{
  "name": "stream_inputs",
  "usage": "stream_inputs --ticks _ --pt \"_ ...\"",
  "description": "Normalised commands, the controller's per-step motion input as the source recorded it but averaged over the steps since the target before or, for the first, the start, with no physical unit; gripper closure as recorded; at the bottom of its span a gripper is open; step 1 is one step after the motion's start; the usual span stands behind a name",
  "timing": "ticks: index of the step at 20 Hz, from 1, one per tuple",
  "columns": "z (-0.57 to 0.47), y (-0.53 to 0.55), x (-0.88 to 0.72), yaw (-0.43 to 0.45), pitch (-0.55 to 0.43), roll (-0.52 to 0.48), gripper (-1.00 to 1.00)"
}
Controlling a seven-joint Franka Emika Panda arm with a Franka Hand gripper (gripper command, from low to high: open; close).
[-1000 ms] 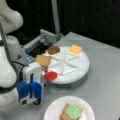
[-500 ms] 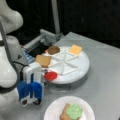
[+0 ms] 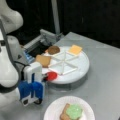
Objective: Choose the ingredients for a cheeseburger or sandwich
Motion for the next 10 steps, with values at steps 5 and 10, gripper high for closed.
stream_inputs --ticks 5,10 --pt "-0.12 -0.02 0.12 -0.017 -0.098 0.085 1.0" --pt "-0.09 -0.05 0.11 0.005 -0.081 0.098 1.0"
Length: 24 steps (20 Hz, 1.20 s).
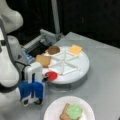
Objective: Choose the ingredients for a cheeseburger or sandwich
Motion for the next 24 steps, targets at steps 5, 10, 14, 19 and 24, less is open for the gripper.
stream_inputs --ticks 5,10,14,19,24 --pt "-0.02 -0.14 0.09 0.054 -0.05 0.109 1.0" --pt "0.07 -0.22 0.1 0.111 -0.008 0.114 1.0" --pt "0.13 -0.17 0.16 0.158 0.03 0.114 1.0" --pt "0.2 -0.13 0.26 0.167 0.087 0.094 1.0" --pt "0.28 -0.15 0.31 0.152 0.139 0.07 1.0"
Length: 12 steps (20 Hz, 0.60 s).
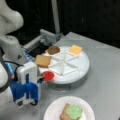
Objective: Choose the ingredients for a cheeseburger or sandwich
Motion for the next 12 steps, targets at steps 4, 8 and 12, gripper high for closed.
stream_inputs --ticks 4,8,12 --pt "0.28 -0.21 0.35 0.149 0.133 0.023 1.0" --pt "0.22 -0.24 0.41 0.129 0.11 -0.035 1.0" --pt "0.07 -0.18 0.47 0.118 0.086 -0.043 1.0"
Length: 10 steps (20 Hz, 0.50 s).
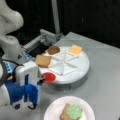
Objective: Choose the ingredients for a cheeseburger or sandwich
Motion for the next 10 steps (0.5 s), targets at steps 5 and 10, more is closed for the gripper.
stream_inputs --ticks 5,10 --pt "-0.02 -0.13 0.49 0.188 0.092 0.0 1.0" --pt "-0.02 -0.16 0.53 0.287 0.077 0.036 1.0"
